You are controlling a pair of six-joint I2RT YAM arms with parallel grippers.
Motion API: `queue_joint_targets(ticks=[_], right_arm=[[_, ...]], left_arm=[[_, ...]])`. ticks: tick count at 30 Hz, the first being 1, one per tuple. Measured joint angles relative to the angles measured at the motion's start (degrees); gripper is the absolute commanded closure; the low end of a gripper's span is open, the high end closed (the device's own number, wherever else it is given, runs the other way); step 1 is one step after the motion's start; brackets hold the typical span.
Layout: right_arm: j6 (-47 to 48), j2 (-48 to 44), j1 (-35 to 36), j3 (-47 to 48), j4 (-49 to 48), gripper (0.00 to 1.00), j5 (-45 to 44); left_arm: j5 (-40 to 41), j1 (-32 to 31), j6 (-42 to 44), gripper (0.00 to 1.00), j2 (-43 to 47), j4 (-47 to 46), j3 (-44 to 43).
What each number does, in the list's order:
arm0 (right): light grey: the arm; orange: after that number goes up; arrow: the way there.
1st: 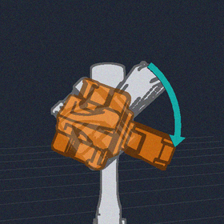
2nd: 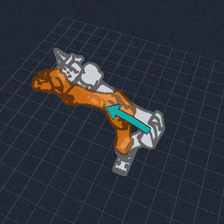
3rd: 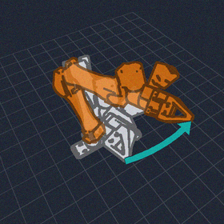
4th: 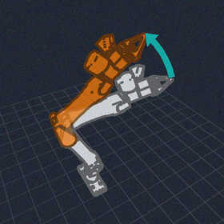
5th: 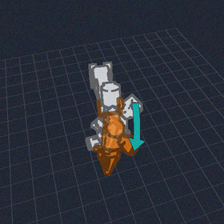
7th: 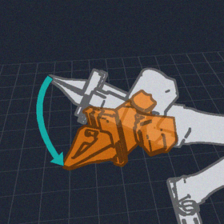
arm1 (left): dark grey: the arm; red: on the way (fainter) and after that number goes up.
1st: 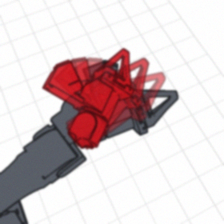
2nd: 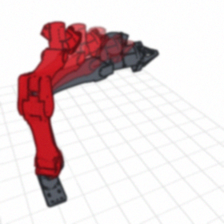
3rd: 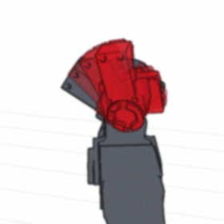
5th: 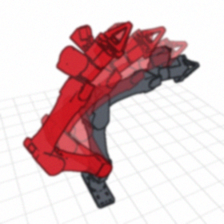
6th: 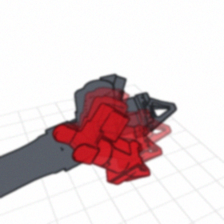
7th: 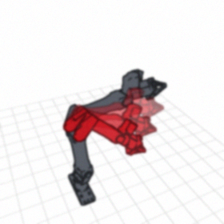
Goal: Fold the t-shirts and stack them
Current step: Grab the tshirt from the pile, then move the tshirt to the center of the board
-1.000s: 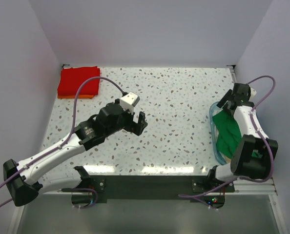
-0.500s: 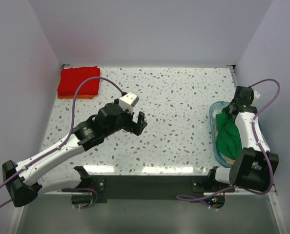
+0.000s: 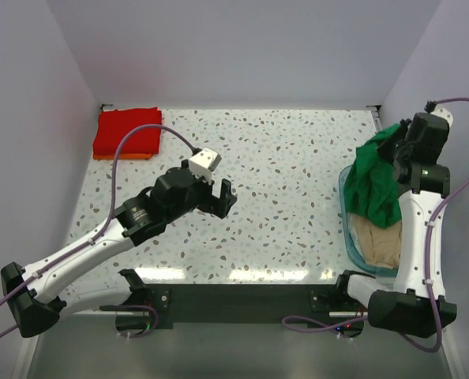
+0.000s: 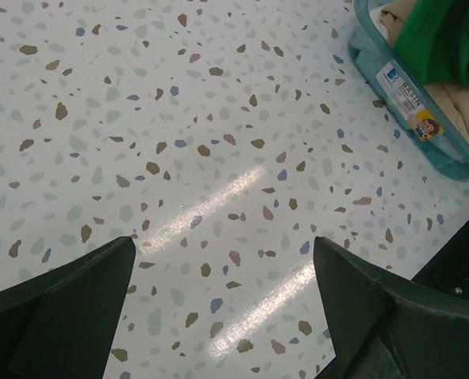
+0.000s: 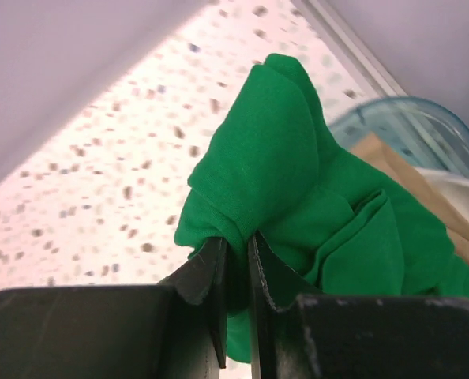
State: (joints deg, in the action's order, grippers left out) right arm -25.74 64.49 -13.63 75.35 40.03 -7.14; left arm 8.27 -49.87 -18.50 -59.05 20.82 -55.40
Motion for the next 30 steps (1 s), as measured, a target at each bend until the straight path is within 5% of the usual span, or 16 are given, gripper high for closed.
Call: queue_joint_targets(ticks=[4, 9, 14, 15, 16, 19, 30], right_arm=[[-0.24, 1.77, 5.66, 9.99, 0.59, 1.00, 4.09], [-0.83, 10.16, 22.08, 25.94, 0.22, 1.00, 5.42], [-1.92, 16.55, 33.59, 31.54, -2.38, 1.00, 6.99], [-2.12, 16.94, 35.10, 31.08, -2.75, 0.96, 7.15], [-2.32, 17.11, 36.81, 29.94, -3.34, 0.76, 7.39], [-3.08, 16.11, 40.19, 22.56, -6.99, 0.41, 8.41], [-6.93, 12.00, 43.10, -11.41, -13.00, 0.37, 6.95]], left_arm=[[1.16, 1.14, -1.05, 0.00, 0.98, 0.04, -0.02], [0.76, 5.81, -2.45, 0.00, 1.73, 0.04, -0.02], [0.50, 10.01, -3.58, 0.00, 2.32, 0.15, -0.02], [0.74, 10.21, -3.93, 0.00, 2.54, 0.26, -0.02], [1.14, 10.34, -4.57, 0.00, 2.82, 0.46, -0.02], [2.51, 10.54, -6.08, 0.00, 3.89, 1.18, 0.09], [8.24, 11.30, -13.75, 0.07, 5.97, 2.38, 9.70]])
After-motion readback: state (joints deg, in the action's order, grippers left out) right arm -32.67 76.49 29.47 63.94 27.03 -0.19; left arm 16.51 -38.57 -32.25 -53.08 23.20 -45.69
